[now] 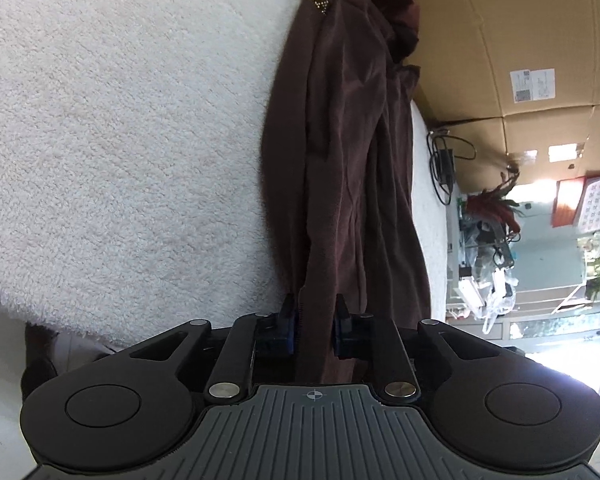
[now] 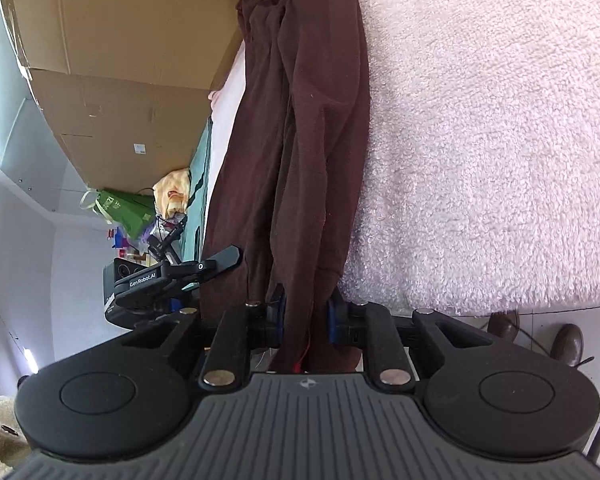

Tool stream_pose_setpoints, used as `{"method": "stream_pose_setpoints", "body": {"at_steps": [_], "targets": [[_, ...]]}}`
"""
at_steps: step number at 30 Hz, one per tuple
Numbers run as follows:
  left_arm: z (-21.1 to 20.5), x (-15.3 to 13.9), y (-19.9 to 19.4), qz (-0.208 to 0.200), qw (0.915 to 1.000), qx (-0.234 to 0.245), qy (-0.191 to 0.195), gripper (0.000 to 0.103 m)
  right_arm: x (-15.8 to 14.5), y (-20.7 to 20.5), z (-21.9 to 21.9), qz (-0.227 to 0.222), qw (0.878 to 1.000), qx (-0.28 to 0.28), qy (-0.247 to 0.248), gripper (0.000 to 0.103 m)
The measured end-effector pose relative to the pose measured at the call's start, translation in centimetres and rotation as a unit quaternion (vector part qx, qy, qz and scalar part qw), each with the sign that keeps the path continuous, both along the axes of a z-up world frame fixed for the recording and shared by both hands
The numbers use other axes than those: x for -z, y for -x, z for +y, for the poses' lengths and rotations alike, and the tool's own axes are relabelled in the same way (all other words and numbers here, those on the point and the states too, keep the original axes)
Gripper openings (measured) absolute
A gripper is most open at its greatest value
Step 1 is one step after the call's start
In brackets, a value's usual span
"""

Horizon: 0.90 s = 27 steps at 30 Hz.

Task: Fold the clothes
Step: 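Grasp the sweatshirt end with both grippers side by side, then lift the held end and fold it over onto the sweatshirt with both grippers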

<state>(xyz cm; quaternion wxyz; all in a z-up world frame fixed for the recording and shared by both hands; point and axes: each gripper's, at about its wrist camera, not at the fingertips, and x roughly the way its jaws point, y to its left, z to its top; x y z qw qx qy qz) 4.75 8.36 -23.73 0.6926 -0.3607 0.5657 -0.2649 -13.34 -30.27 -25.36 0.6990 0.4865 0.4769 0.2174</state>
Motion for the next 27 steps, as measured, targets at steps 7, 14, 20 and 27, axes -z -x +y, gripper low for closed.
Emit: {"method": "stream_pose_setpoints", "body": {"at_steps": [7, 14, 20, 27], "targets": [[-0.8, -2.1, -0.4, 0.019, 0.9995, -0.023, 0.013, 0.007, -0.8, -0.4, 0.0, -0.008, 0.999, 0.003, -0.043, 0.021], [-0.1, -4.6, -2.9, 0.065, 0.9944, -0.069, 0.046, 0.007, -3.6, -2.2, -1.1, -0.027, 0.994, 0.024, -0.099, 0.021], [-0.4, -5.1, -8.8, 0.082, 0.9882, -0.108, 0.071, 0.015, -4.6, -6.7, -2.2, -0.005, 0.990, 0.076, -0.115, 0.021], [-2.9, -3.0, -16.8, 0.112, 0.9871, -0.108, 0.038, 0.039, -3.6, -13.0, -3.3, 0.065, 0.979, 0.144, -0.129, 0.024]]}}
